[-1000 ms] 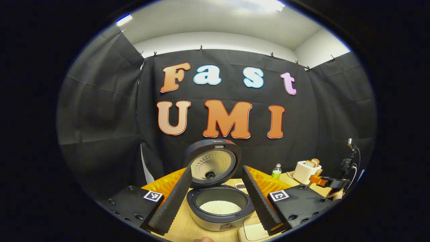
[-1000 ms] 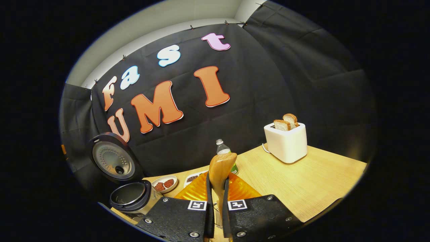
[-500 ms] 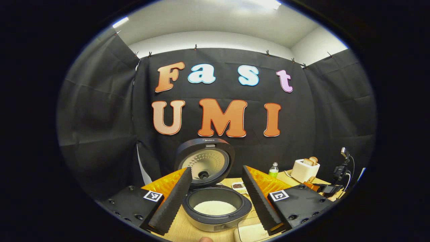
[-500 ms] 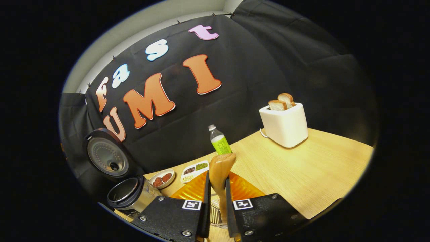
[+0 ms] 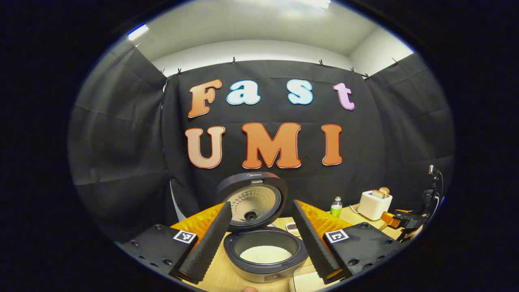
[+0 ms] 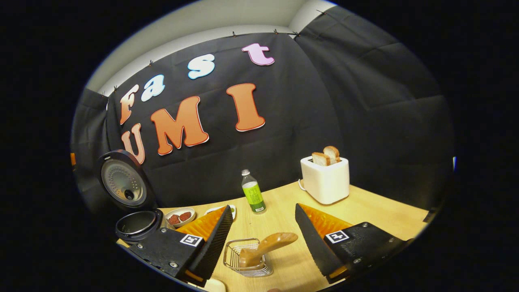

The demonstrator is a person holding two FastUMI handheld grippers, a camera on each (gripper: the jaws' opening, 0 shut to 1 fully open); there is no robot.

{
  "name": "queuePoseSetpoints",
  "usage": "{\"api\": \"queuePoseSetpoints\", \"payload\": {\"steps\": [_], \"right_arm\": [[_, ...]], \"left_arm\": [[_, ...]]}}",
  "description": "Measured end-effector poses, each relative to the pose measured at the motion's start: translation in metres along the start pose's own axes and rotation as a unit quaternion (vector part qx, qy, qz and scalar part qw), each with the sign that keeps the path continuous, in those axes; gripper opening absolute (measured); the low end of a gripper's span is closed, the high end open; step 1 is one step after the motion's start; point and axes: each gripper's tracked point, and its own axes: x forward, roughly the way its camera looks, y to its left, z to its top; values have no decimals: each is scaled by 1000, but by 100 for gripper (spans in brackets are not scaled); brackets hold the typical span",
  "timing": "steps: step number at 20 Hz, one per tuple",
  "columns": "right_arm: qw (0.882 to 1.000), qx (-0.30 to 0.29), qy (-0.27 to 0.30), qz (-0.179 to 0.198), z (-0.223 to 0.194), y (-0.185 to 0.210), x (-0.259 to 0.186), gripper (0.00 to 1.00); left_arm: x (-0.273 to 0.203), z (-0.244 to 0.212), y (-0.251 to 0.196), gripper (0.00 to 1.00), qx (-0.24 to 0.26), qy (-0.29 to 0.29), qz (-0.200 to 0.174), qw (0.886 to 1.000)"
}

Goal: Close the left gripper, press the button to open the rice cooker; take a wooden spoon from the chopstick holder with the right hand, scoop a spoonful of rice and pour it into the rice cooker, then put the wooden spoon back into the chopstick holder.

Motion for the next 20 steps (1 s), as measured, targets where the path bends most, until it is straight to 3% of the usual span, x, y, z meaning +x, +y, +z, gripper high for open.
{"api": "queuePoseSetpoints", "payload": {"steps": [6,9,13,17,20], "right_arm": [[1000,-15,-10,19,23,5,-37,94],[999,-14,-15,33,32,8,-51,94],[999,-20,-29,34,46,3,-61,94],[999,-23,-36,20,55,-6,-60,94],[999,-20,-38,15,58,-10,-58,94]], "left_arm": [[40,36,-9,98,5,1,9,1000],[74,63,9,97,19,-1,44,999],[131,89,43,100,-2,16,87,996],[181,91,72,98,-13,46,119,992],[209,63,84,97,0,83,127,989]]}}
